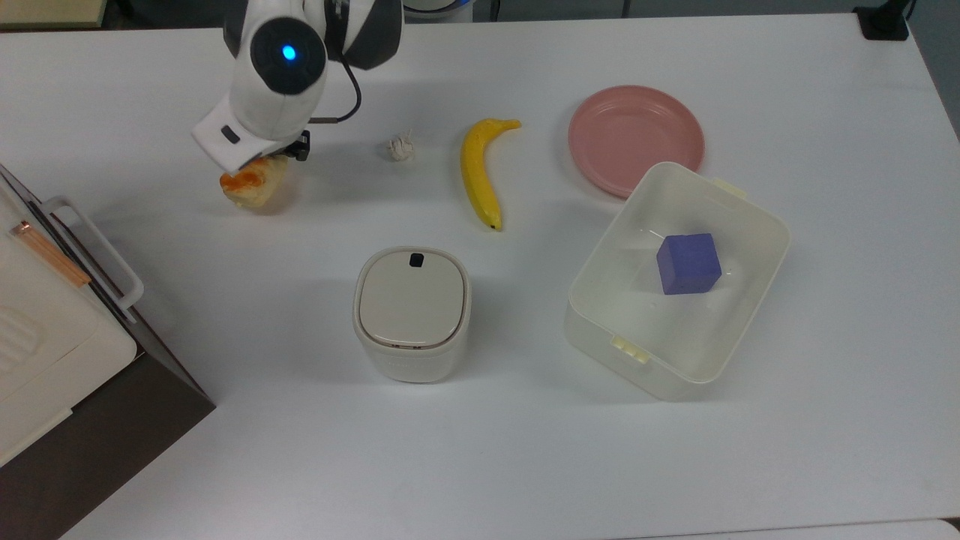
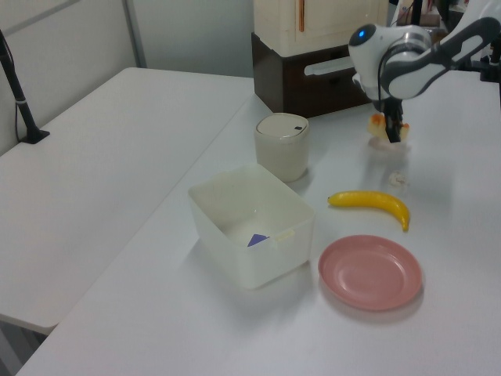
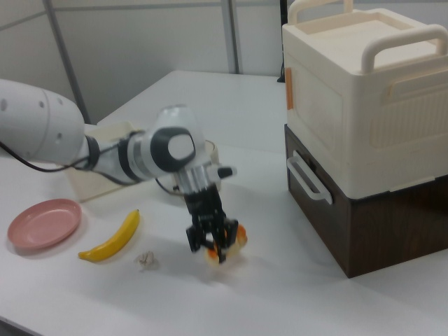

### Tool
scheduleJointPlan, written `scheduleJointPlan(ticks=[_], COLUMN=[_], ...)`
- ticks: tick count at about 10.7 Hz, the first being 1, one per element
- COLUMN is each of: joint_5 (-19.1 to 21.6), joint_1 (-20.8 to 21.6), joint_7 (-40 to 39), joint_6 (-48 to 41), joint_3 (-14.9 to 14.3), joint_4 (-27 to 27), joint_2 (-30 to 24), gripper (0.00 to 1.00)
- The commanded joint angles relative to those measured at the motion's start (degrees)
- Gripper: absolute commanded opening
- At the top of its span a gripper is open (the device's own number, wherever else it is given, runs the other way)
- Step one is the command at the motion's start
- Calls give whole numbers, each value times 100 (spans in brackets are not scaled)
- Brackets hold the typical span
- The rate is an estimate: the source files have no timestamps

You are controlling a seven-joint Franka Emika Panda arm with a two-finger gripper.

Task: Put the bread on a plate
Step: 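Carry the bread roll over the banana to the pink plate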

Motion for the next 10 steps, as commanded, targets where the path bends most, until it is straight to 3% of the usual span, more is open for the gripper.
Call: scheduleJointPlan(ticks=[1,3,5,8,10], joint_5=[760,1113,1281,1255,1220], joint_1=[37,499,1097,2247,2881], joint_7=[-443,-489,-192,1282,1864], joint_6=[-900,-1605,-1993,-2082,-2082], joint_3=[401,596,763,860,869], joint_4=[523,1130,1395,1431,1431], joint_2=[-530,-504,-487,-443,-312], gripper=[0,0,0,0,0])
